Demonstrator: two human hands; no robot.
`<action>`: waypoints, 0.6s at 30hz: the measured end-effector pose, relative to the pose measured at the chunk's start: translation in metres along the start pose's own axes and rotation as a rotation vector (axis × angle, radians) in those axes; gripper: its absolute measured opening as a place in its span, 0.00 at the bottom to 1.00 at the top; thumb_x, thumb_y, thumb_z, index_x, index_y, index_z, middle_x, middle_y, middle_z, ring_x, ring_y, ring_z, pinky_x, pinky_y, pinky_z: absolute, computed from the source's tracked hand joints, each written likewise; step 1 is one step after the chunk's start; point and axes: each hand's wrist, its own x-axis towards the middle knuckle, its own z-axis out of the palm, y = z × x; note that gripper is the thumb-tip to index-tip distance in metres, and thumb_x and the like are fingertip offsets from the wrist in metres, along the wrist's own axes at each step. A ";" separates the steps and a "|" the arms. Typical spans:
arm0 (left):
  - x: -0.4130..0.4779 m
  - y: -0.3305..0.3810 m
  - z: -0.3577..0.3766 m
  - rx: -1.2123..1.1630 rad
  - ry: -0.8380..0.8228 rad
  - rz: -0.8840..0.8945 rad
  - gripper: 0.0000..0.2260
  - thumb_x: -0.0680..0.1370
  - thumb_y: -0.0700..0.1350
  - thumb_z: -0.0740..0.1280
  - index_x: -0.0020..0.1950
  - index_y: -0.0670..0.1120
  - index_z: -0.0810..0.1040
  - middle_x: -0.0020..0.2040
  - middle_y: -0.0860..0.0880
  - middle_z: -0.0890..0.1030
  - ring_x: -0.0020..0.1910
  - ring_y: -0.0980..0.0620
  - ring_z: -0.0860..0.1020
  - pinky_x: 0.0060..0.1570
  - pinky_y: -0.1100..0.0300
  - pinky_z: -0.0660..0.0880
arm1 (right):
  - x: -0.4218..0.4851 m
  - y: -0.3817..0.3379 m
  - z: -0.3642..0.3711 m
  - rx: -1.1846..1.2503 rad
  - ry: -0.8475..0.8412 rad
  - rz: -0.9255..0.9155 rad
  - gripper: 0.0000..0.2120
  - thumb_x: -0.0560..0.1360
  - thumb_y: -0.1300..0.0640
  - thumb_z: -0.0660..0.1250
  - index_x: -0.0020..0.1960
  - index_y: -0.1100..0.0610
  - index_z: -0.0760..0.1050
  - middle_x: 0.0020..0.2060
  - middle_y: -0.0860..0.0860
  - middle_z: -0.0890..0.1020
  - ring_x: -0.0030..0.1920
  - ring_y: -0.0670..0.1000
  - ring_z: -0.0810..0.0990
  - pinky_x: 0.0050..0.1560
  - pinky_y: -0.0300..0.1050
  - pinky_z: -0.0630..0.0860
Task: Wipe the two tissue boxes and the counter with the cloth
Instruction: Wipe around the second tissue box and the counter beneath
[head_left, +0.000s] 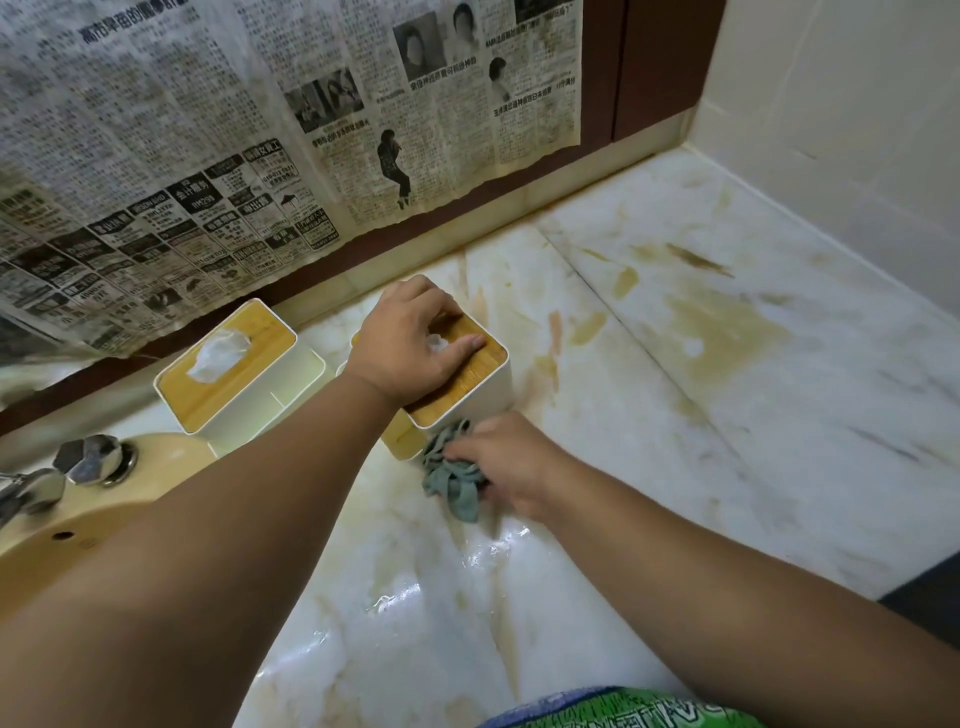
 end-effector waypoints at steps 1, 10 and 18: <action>0.000 0.000 -0.001 0.011 -0.005 -0.002 0.21 0.72 0.64 0.70 0.53 0.49 0.81 0.51 0.52 0.78 0.51 0.49 0.74 0.51 0.57 0.72 | -0.006 0.002 0.001 -0.013 -0.034 -0.036 0.10 0.77 0.66 0.67 0.38 0.58 0.77 0.29 0.52 0.82 0.30 0.50 0.82 0.29 0.40 0.77; 0.000 0.011 -0.010 0.079 -0.059 -0.029 0.20 0.73 0.64 0.67 0.55 0.51 0.80 0.53 0.54 0.77 0.53 0.50 0.74 0.52 0.56 0.72 | -0.034 0.002 -0.048 -0.741 0.083 -0.387 0.05 0.72 0.57 0.69 0.46 0.50 0.81 0.44 0.53 0.82 0.43 0.55 0.81 0.44 0.46 0.80; 0.003 0.026 -0.016 0.032 -0.119 -0.203 0.17 0.73 0.63 0.71 0.54 0.54 0.80 0.55 0.57 0.76 0.53 0.55 0.75 0.51 0.58 0.72 | -0.056 0.028 -0.056 -1.121 0.083 -0.326 0.24 0.80 0.56 0.64 0.75 0.47 0.68 0.63 0.52 0.68 0.60 0.55 0.77 0.65 0.42 0.73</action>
